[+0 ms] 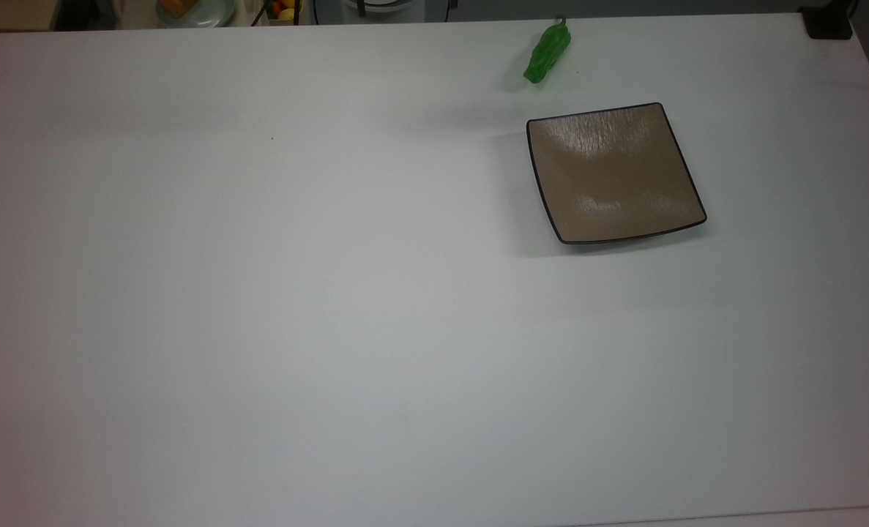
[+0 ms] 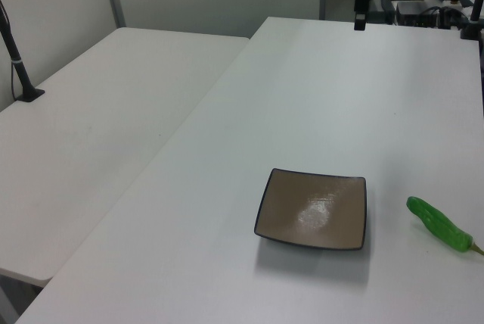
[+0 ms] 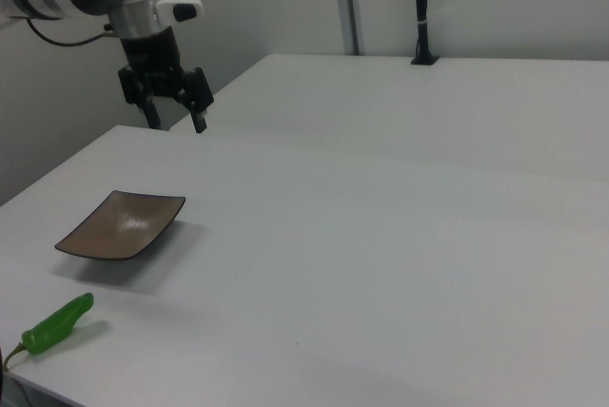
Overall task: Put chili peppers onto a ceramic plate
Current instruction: 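Move the gripper across the table toward the green chili pepper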
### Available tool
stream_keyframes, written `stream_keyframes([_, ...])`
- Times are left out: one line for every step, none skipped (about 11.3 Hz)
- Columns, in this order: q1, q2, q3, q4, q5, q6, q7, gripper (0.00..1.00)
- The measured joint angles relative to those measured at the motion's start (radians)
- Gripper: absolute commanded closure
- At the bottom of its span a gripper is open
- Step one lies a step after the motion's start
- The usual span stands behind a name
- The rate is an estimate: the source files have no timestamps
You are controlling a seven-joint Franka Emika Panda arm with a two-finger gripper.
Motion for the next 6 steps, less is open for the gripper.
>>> stream_keyframes([0.000, 0.004, -0.009, -0.008, 0.000, 0.013, -0.014, 0.00])
stream_keyframes([0.000, 0.008, -0.009, -0.011, 0.000, 0.013, -0.014, 0.00])
stream_keyframes([0.000, 0.020, -0.009, -0.015, 0.000, 0.013, -0.014, 0.00])
stream_keyframes([0.000, 0.029, -0.009, -0.016, 0.000, 0.013, -0.014, 0.00])
stream_keyframes([0.000, 0.031, -0.009, -0.016, 0.000, 0.013, -0.014, 0.00])
stream_keyframes([0.000, 0.031, -0.009, -0.016, 0.000, 0.013, -0.014, 0.00])
